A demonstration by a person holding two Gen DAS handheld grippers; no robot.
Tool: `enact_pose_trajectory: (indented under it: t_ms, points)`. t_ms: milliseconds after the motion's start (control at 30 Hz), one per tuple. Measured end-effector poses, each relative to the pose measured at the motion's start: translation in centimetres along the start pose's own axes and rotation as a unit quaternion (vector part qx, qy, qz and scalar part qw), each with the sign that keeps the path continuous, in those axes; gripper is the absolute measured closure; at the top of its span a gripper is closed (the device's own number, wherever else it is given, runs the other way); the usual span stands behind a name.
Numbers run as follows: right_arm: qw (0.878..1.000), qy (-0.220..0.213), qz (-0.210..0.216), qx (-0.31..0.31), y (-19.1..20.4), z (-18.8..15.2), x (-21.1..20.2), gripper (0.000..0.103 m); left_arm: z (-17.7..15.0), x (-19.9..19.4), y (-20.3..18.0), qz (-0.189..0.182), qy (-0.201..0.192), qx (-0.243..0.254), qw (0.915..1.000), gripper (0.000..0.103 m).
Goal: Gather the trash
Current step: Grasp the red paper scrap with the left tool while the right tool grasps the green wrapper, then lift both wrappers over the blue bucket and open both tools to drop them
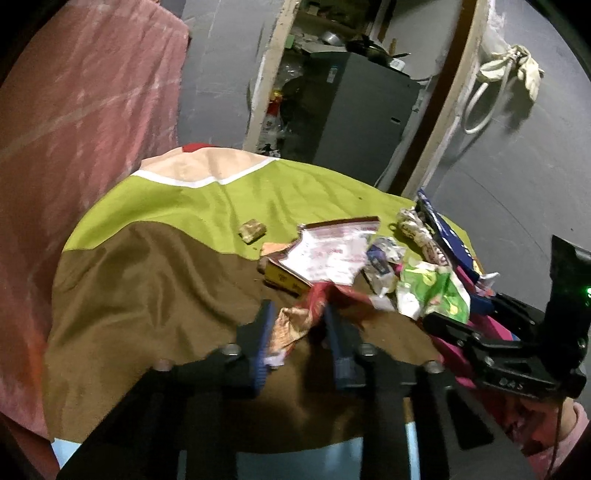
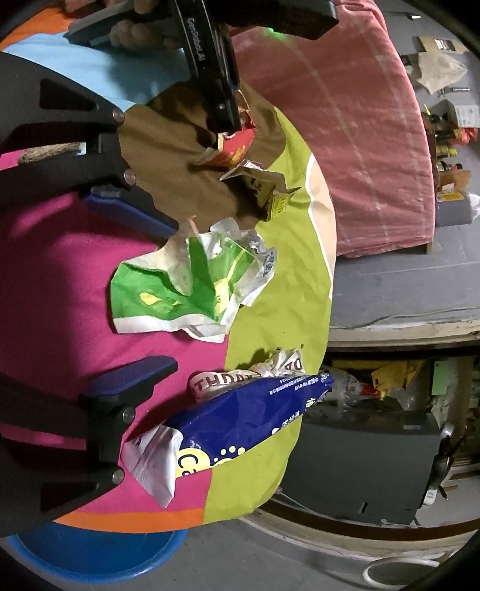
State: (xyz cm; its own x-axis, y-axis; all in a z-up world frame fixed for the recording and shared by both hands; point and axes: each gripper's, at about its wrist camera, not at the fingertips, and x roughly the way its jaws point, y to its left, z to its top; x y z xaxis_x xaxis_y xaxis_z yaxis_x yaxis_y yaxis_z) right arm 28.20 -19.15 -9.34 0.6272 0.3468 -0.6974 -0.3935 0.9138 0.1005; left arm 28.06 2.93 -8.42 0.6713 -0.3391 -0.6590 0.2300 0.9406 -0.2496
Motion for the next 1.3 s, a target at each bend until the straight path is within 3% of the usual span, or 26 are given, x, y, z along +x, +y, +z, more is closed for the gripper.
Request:
enact_pose_trajectory:
  t_ms: [133,200,367,800,1100,1300]
  points:
    - [1.0,0.0,0.003,0.0,0.0,-0.1,0.0,0.055,-0.3,-0.3,-0.7,-0.001,-0.002,0.009,1.0,0.093]
    - [1.0,0.002,0.005,0.0,0.1,-0.1,0.0,0.065,-0.4,-0.4,-0.9,0.002,-0.002,0.009,1.0,0.097]
    - [1.0,0.001,0.011,0.008,0.0,-0.7,-0.5,0.081,-0.8,-1.0,-1.5,0.01,0.003,0.004,0.9999,0.097]
    - [0.998,-0.016,0.036,0.044,-0.8,-3.3,-4.2,0.085,-2.5,-3.3,-4.2,-0.001,0.005,0.001,1.0,0.097]
    - [0.992,-0.123,0.0,0.002,0.5,-4.6,-9.7,0.094,-3.2,-4.9,-6.4,-0.007,-0.031,-0.002,0.9995,0.098]
    - [0.977,-0.201,-0.048,-0.048,1.8,-4.7,-13.7,0.096,-2.4,-6.5,-8.3,-0.013,-0.06,0.01,0.9981,0.098]
